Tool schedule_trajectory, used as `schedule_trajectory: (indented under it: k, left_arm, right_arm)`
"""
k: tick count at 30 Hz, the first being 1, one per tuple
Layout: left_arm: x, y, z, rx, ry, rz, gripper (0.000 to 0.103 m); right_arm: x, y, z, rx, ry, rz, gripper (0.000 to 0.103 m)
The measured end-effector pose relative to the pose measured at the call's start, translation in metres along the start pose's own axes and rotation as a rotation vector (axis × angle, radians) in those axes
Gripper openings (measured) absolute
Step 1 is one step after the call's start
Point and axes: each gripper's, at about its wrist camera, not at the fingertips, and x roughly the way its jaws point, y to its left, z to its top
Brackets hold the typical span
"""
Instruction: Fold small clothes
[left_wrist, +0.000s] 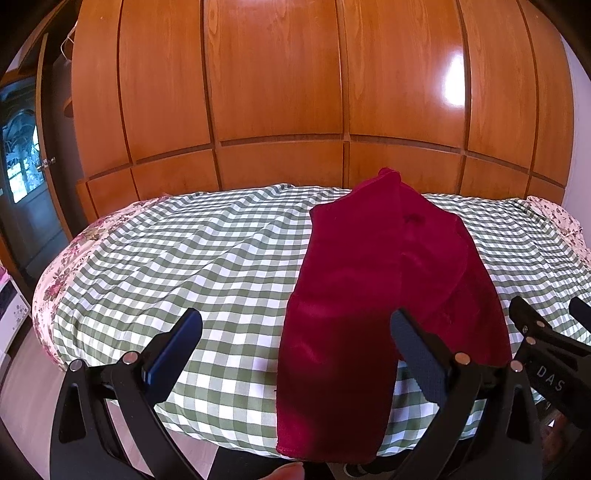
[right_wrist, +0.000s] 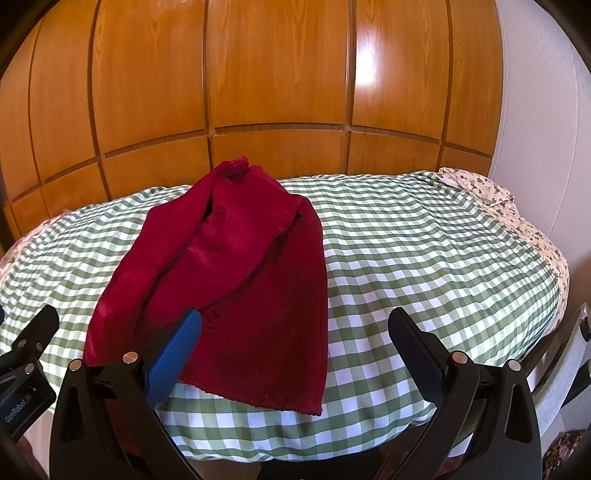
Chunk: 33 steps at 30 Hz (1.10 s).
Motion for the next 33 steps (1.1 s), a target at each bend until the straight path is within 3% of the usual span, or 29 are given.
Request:
schedule_trajectory:
  k: [25,31,33]
  left_arm:
    - [0.024,-0.005,-0.003,0.028,0.070,0.001,0.101]
    - [0.042,-0.002,-0.004,0.106,0.113,-0.052,0.101]
    - [0.044,-0.002,-0.008,0.134,0.120,-0.111,0.101]
  right_arm:
    - [0.024,-0.016,-0.003,0.042,0.073,-0.009,0.100]
    - [0.036,-0.030,0.004,0.066,0.096,0.039,0.100]
    - [0.043,-0.038,0.008,0.090,0.112,0.067,0.100]
